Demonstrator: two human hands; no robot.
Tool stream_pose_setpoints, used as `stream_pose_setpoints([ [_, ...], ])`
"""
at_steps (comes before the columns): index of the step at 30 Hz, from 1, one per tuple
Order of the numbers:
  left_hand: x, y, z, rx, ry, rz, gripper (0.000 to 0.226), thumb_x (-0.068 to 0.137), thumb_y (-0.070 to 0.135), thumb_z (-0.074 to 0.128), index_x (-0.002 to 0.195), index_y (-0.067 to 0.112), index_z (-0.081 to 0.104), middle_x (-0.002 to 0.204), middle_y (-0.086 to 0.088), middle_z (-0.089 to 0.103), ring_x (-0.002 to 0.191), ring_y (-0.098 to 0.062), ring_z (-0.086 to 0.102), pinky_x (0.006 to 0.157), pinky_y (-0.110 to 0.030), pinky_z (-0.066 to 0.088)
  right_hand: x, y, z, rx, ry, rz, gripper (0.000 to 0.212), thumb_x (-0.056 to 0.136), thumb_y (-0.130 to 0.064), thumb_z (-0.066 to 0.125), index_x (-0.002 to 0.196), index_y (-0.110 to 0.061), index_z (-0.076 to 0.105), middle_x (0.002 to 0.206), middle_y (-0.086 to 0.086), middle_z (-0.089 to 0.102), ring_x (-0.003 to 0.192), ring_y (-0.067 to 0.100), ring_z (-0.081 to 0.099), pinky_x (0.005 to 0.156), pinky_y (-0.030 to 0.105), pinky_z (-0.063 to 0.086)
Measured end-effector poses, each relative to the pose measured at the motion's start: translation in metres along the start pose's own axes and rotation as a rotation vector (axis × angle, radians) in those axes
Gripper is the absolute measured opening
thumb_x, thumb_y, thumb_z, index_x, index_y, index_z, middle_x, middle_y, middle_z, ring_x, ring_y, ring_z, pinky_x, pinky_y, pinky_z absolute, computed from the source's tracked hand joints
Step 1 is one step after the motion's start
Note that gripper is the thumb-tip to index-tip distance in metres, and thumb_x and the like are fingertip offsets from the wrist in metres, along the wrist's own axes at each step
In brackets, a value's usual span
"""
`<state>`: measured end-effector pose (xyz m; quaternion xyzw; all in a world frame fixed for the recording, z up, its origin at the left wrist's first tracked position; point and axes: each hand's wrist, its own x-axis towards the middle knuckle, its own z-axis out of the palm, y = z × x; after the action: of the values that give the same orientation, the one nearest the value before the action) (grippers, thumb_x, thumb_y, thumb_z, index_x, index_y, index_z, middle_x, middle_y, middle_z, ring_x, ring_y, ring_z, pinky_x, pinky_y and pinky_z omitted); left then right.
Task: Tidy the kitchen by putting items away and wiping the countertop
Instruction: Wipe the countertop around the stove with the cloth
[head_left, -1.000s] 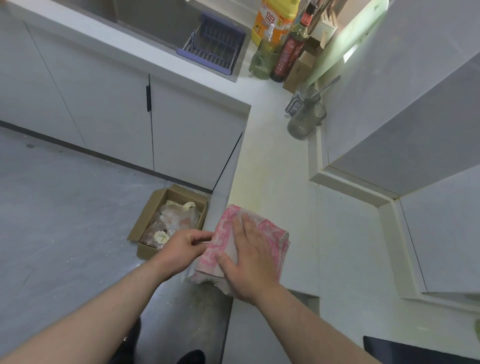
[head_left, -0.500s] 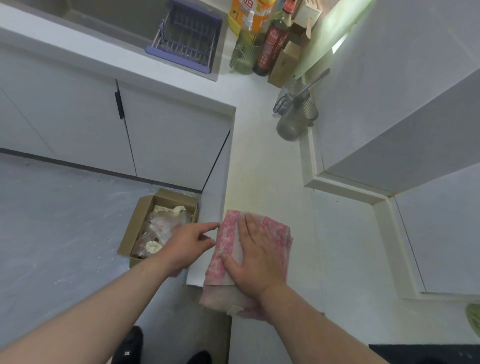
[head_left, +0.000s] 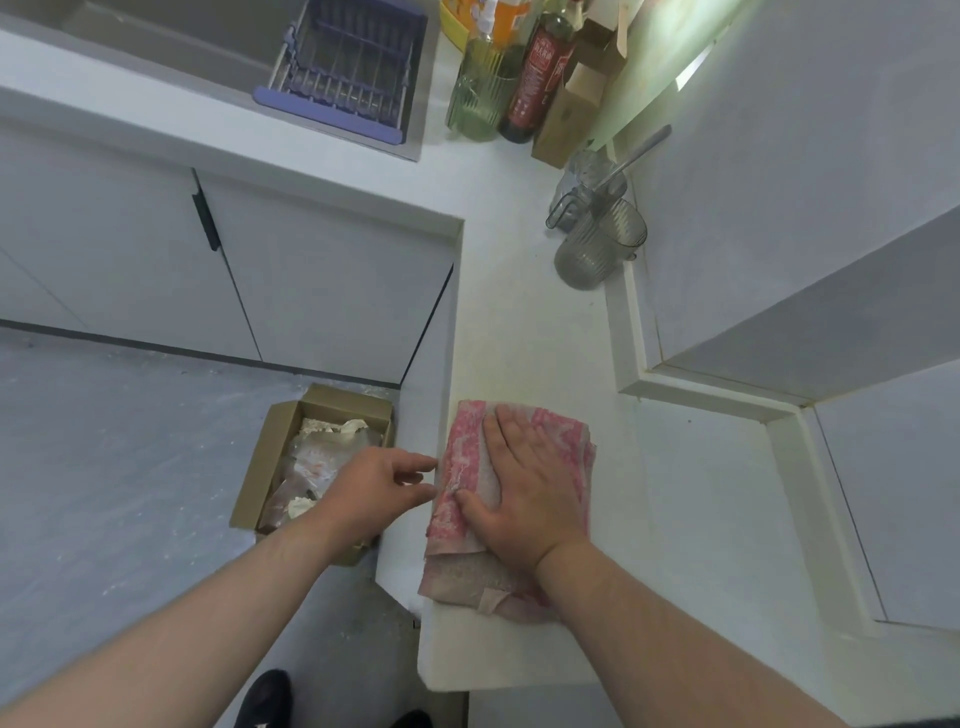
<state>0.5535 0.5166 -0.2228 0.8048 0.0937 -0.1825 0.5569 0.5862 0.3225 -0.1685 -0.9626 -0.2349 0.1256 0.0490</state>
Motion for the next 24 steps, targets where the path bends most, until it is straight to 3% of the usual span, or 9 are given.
stream_pose_setpoints([
  [4, 0.001, -0.006, 0.002, -0.055, -0.043, -0.006, 0.036, 0.084, 0.027, 0.075, 0.119, 0.029, 0.070, 0.105, 0.015, 0.073, 0.093, 0.002, 0.067, 0.088, -0.030, 0.057, 0.023, 0.005, -0.006, -0.017, 0.000, 0.027, 0.090, 0.084, -0.069, 0.024, 0.157, -0.024, -0.004, 0.166, -0.004, -0.005, 0.147, 0.003, -0.014, 0.115, 0.023, -0.018],
  [7, 0.001, -0.007, 0.002, -0.078, -0.094, 0.018, 0.034, 0.084, 0.031, 0.074, 0.117, 0.039, 0.069, 0.098, 0.026, 0.072, 0.091, 0.004, 0.068, 0.084, -0.028, 0.057, 0.038, 0.009, -0.010, -0.028, 0.000, 0.048, 0.091, 0.082, -0.070, 0.021, 0.158, -0.024, -0.003, 0.166, -0.004, -0.003, 0.152, 0.009, -0.006, 0.116, 0.024, -0.015],
  [10, 0.003, -0.009, 0.002, -0.037, -0.084, 0.016, 0.036, 0.083, 0.031, 0.076, 0.117, 0.040, 0.069, 0.089, 0.027, 0.072, 0.077, 0.011, 0.065, 0.073, -0.015, 0.052, 0.052, 0.014, -0.012, -0.047, 0.016, 0.055, 0.092, 0.081, -0.070, 0.020, 0.158, -0.023, -0.001, 0.167, -0.004, -0.002, 0.152, 0.010, -0.004, 0.116, 0.024, -0.014],
  [12, 0.008, -0.010, 0.000, -0.018, -0.078, -0.002, 0.039, 0.081, 0.032, 0.078, 0.119, 0.035, 0.069, 0.094, 0.020, 0.073, 0.070, 0.015, 0.060, 0.067, -0.008, 0.047, 0.059, 0.016, -0.014, -0.054, 0.021, 0.054, 0.093, 0.081, -0.070, 0.020, 0.158, -0.023, 0.000, 0.166, -0.004, -0.002, 0.152, 0.010, -0.003, 0.116, 0.024, -0.014],
  [15, 0.019, -0.007, -0.006, 0.002, -0.083, -0.037, 0.052, 0.078, 0.038, 0.078, 0.128, 0.037, 0.062, 0.112, 0.018, 0.068, 0.092, 0.010, 0.061, 0.086, -0.021, 0.054, 0.060, 0.017, -0.014, -0.049, 0.008, 0.050, 0.093, 0.082, -0.070, 0.021, 0.159, -0.022, 0.001, 0.166, -0.004, -0.001, 0.152, 0.011, -0.003, 0.118, 0.025, -0.012],
  [17, 0.028, -0.002, -0.011, -0.018, -0.090, -0.040, 0.063, 0.080, 0.034, 0.077, 0.136, 0.042, 0.050, 0.119, 0.021, 0.062, 0.101, 0.009, 0.059, 0.089, -0.019, 0.051, 0.065, 0.019, -0.015, -0.050, -0.001, 0.031, 0.092, 0.083, -0.070, 0.023, 0.159, -0.022, 0.002, 0.166, -0.004, -0.001, 0.152, 0.011, -0.003, 0.119, 0.026, -0.011],
  [22, 0.057, 0.013, -0.026, -0.078, -0.064, -0.025, 0.064, 0.090, 0.019, 0.068, 0.143, 0.041, 0.040, 0.122, 0.016, 0.058, 0.107, 0.006, 0.056, 0.090, -0.017, 0.046, 0.096, 0.032, -0.027, -0.072, 0.005, -0.030, 0.089, 0.085, -0.066, 0.028, 0.158, -0.022, 0.003, 0.166, -0.003, 0.001, 0.152, 0.009, -0.002, 0.115, 0.021, -0.017],
  [24, 0.070, 0.013, -0.029, -0.111, -0.013, -0.057, 0.057, 0.093, 0.022, 0.062, 0.143, 0.042, 0.042, 0.118, 0.013, 0.063, 0.105, 0.005, 0.058, 0.095, -0.023, 0.047, 0.110, 0.037, -0.031, -0.085, 0.003, -0.042, 0.088, 0.087, -0.066, 0.031, 0.158, -0.023, 0.001, 0.166, -0.004, 0.001, 0.152, 0.009, -0.002, 0.114, 0.021, -0.019],
])
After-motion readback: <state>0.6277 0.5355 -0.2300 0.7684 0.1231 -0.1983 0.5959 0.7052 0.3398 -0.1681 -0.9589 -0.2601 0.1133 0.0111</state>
